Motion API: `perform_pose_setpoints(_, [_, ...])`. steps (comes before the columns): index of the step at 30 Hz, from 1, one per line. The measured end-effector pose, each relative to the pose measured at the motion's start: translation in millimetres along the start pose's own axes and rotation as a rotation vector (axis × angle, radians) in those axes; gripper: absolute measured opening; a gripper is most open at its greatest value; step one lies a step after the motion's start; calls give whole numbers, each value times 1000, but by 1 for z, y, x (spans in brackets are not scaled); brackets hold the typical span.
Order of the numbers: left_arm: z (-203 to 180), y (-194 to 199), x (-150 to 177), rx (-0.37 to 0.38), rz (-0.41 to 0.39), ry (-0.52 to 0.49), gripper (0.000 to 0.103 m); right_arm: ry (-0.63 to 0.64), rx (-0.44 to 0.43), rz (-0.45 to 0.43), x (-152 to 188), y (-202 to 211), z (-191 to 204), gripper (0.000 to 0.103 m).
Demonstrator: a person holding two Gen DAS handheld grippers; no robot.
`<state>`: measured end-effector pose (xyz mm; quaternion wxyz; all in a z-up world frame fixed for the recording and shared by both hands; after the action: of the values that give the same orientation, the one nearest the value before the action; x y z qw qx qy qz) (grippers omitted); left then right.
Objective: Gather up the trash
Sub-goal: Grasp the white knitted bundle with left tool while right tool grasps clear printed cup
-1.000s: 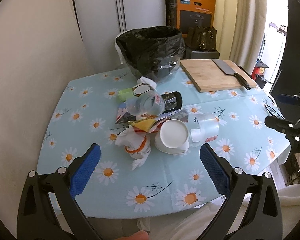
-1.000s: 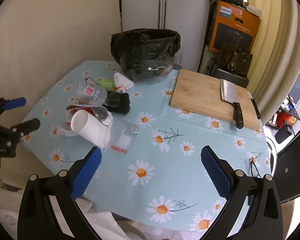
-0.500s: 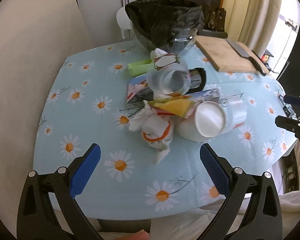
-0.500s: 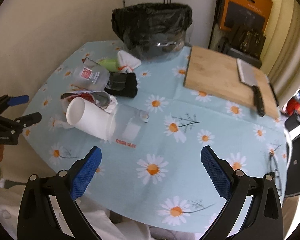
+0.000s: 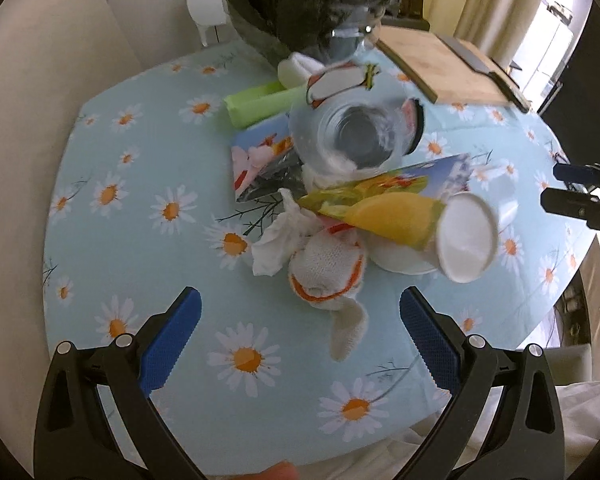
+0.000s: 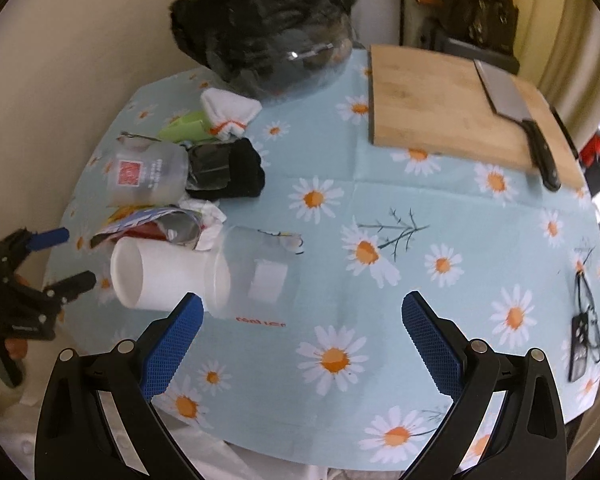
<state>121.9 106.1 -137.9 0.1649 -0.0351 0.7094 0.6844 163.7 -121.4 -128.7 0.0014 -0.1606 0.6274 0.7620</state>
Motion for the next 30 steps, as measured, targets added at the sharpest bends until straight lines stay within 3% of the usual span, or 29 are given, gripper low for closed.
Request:
perform_pose_setpoints(6, [10, -25, -7, 46, 47, -57, 97, -75, 12, 29, -7, -16, 4, 95])
perform_pose_setpoints(17, [11, -63, -21, 106, 117, -184, 97, -172, -43, 76, -15, -45, 15, 95])
perform_pose_setpoints(26, [2, -90, -36, 123, 146, -264, 97, -170, -8, 158, -10, -80, 20, 95])
perform_pose_setpoints(30, [-4, -95, -43, 118, 106, -290, 97, -181, 21, 178, -8, -94, 18, 95])
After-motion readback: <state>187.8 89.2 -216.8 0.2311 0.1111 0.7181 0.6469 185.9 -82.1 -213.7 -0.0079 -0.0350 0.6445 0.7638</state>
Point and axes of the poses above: each gripper's, at about its wrist camera, not at the fingertips, and y roughly against the way its jaws point, z to its left, x to its underside, the point moved 5 cm from there along -y, roughly the way its jaws point, and after that the axes turned 7 degrees about z, right-handed, at the moved point
